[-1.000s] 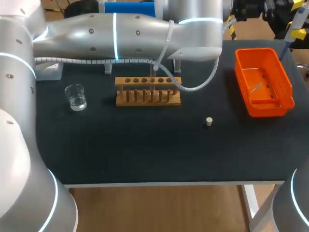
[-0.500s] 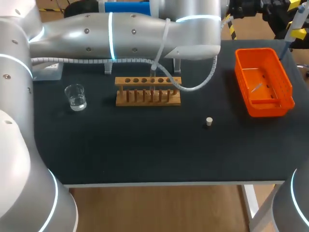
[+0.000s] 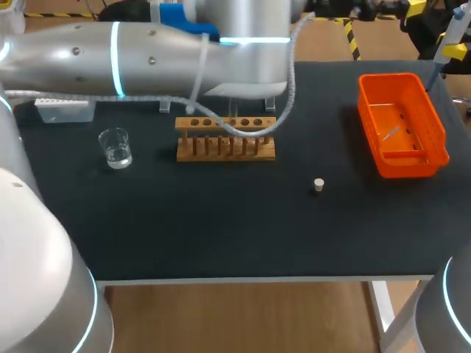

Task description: Invert the test tube, pick up the pipette, mount the tip to pipette, aspirate from beaker and dispense into the tube, eject the tip, return the pipette, and cap with the stopper.

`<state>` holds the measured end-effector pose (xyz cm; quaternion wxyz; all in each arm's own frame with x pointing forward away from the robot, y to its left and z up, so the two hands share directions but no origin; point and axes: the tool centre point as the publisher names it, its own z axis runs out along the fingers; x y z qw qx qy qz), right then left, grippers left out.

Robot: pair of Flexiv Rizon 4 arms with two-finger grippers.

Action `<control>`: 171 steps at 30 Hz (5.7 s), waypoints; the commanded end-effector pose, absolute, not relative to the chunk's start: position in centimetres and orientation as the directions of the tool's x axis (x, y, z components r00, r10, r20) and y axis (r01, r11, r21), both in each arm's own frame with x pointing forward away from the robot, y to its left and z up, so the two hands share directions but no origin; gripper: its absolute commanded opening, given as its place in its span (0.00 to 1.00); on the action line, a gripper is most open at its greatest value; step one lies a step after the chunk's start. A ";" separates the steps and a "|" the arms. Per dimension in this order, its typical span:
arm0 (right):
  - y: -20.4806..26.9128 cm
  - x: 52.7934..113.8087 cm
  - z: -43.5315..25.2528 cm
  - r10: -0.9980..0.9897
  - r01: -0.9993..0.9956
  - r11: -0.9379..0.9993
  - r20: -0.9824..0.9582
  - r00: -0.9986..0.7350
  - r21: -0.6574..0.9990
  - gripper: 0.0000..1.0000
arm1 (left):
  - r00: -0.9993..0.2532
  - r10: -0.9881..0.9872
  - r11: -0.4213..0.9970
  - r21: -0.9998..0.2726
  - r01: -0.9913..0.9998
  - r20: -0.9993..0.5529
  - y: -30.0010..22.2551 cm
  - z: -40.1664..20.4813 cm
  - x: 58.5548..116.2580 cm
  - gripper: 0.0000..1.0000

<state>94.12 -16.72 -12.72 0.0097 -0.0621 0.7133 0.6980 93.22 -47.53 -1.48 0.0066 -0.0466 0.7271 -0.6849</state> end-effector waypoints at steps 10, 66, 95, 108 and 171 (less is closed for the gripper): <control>-16.8 94.1 -12.6 -0.076 -0.102 0.020 -0.101 -0.992 0.995 0.00 | -0.992 -0.123 0.083 -0.996 0.029 -0.039 -36.5 -3.2 90.4 1.00; -16.8 94.1 -12.6 -0.076 -0.102 0.020 -0.101 -0.992 0.995 0.00 | -0.979 -0.202 0.056 -0.998 0.002 -0.013 -18.9 -11.9 87.3 1.00; -9.6 89.5 -12.1 -0.049 -0.097 -0.012 -0.098 -0.994 0.995 0.00 | -0.979 -0.202 0.056 -0.998 0.002 -0.013 -18.9 -11.9 87.3 1.00; -2.4 85.9 -12.8 -0.073 -0.089 0.026 -0.087 -0.994 0.996 0.00 | -0.979 -0.202 0.056 -0.998 0.002 -0.013 -18.9 -11.9 87.3 1.00; 21.9 86.7 -16.6 -0.153 -0.018 0.022 -0.014 -0.988 1.000 0.00 | -0.979 -0.202 0.056 -0.998 0.002 -0.013 -18.9 -11.9 87.3 1.00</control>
